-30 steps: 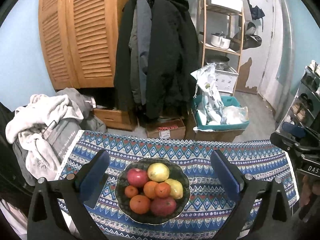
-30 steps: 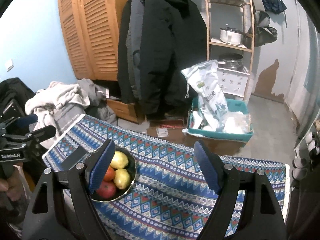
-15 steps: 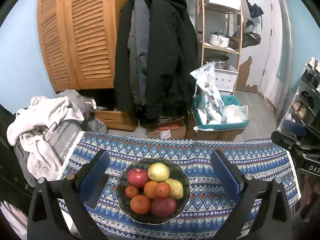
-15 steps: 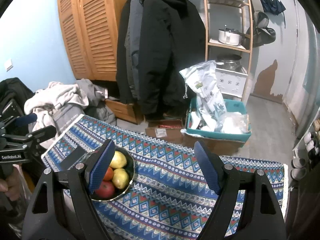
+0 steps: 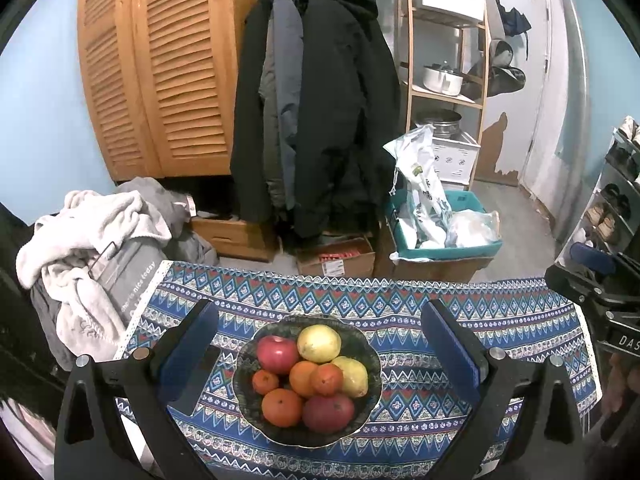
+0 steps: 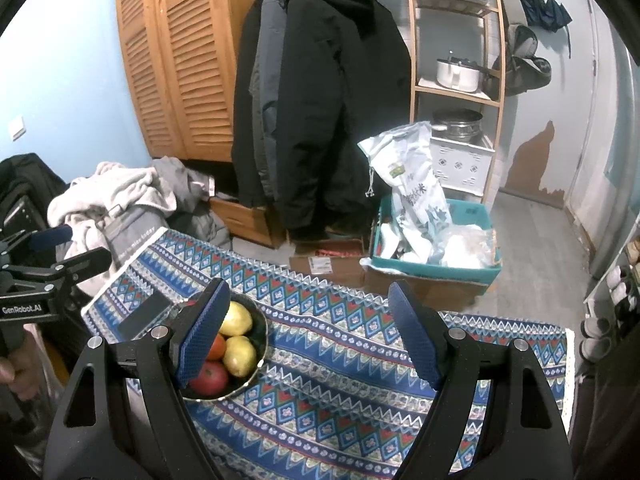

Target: Organize fruits

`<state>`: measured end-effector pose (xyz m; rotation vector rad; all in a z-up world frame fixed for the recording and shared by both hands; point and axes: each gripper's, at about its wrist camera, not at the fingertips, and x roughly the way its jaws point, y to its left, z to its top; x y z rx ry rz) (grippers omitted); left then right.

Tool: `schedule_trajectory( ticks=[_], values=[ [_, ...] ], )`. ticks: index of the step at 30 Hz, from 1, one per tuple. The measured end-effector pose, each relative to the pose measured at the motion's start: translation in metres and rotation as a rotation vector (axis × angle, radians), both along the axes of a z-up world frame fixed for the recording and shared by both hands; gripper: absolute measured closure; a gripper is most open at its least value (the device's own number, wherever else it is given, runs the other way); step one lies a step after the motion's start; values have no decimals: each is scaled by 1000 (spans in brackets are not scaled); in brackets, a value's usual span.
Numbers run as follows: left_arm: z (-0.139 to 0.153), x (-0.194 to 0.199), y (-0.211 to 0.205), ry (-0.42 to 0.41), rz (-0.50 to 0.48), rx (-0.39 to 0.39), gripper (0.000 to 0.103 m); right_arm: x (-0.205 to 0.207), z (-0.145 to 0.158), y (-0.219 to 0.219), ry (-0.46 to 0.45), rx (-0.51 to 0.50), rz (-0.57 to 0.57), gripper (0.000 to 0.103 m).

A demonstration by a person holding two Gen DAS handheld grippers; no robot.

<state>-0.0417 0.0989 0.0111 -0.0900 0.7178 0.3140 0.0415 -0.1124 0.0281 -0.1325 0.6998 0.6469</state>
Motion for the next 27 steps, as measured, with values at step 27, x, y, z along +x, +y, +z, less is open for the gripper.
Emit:
schedule_trajectory(
  ticks=[27],
  values=[
    [-3, 1, 0, 25, 16, -17, 1, 1, 0, -4, -1, -8, 4, 23]
  ],
)
